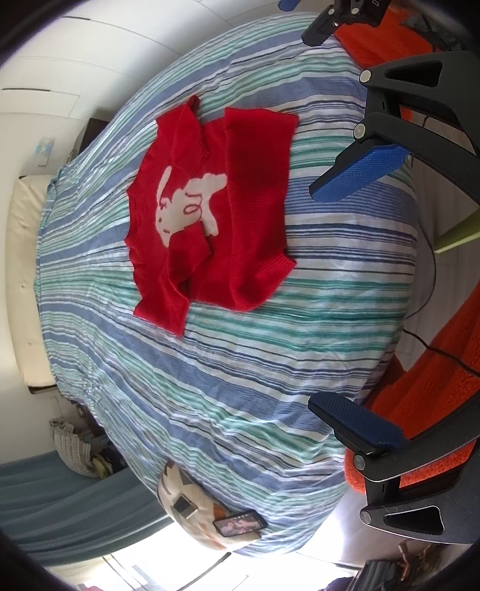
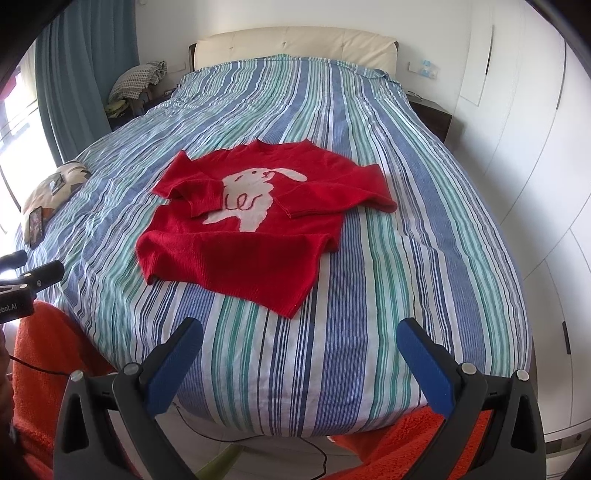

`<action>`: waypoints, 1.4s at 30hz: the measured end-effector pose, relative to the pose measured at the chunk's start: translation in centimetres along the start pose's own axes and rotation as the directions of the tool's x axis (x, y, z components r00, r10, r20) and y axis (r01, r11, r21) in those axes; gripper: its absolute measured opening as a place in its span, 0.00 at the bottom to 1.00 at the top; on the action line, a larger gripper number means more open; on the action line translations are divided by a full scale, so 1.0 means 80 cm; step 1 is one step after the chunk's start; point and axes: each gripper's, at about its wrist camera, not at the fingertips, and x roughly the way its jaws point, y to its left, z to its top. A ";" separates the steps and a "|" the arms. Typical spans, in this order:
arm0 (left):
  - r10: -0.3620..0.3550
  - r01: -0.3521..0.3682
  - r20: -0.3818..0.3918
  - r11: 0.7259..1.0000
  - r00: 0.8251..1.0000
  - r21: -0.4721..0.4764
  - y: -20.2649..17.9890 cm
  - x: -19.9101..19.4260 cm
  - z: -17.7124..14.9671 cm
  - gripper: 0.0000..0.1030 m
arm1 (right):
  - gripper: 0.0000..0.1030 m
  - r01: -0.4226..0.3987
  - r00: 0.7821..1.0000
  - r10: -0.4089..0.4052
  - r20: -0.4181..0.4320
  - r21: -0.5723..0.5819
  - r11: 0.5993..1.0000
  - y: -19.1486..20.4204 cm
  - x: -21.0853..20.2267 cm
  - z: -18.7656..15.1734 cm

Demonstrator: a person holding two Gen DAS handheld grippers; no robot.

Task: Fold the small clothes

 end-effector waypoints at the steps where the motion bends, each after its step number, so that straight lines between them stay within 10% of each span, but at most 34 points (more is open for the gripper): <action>1: -0.002 0.002 -0.001 1.000 1.000 0.001 0.000 0.000 0.000 1.00 | 1.00 0.000 1.000 0.000 -0.001 0.000 1.000 0.000 0.000 0.000; 42: -0.010 0.010 0.008 1.000 1.000 0.007 0.001 -0.004 -0.007 1.00 | 1.00 -0.006 1.000 0.006 -0.010 0.000 1.000 0.009 -0.001 -0.004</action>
